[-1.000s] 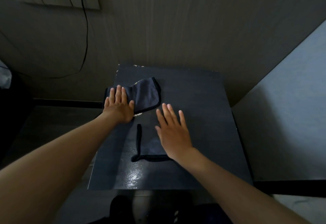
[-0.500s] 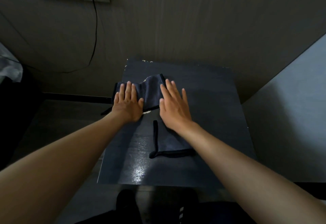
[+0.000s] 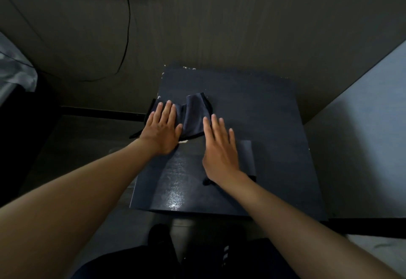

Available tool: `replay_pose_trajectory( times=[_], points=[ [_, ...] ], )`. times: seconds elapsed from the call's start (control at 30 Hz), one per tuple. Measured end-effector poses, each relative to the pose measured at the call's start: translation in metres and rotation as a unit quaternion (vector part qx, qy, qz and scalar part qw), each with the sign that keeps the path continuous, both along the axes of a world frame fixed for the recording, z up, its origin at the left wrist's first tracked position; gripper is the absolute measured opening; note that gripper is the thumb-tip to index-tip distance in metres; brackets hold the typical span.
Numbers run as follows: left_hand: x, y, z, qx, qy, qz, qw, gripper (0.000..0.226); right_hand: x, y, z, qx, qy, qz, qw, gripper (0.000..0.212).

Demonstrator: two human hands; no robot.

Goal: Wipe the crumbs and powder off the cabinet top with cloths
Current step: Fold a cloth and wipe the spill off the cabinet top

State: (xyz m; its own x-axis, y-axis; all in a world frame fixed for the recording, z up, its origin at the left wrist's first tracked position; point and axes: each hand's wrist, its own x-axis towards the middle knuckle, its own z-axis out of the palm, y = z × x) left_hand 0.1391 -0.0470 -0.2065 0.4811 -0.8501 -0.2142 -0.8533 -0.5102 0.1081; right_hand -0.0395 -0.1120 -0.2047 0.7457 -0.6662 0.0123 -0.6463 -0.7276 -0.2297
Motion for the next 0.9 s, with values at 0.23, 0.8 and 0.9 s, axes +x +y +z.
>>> replay_pose_trajectory(
  times=[0.23,0.8,0.9],
  points=[
    [-0.010,0.028,0.003,-0.003,-0.016,-0.041,0.999,0.067,0.032,-0.008,0.014,0.041,-0.073,0.053,0.995,0.057],
    [0.002,0.080,-0.003,-0.034,0.044,0.044,0.997,0.065,0.090,0.067,0.000,0.047,0.023,-0.034,0.998,0.066],
    [0.008,0.077,-0.003,-0.020,0.053,0.072,0.996,0.066,0.099,0.065,0.002,0.052,0.029,-0.030,0.998,0.067]
  ],
)
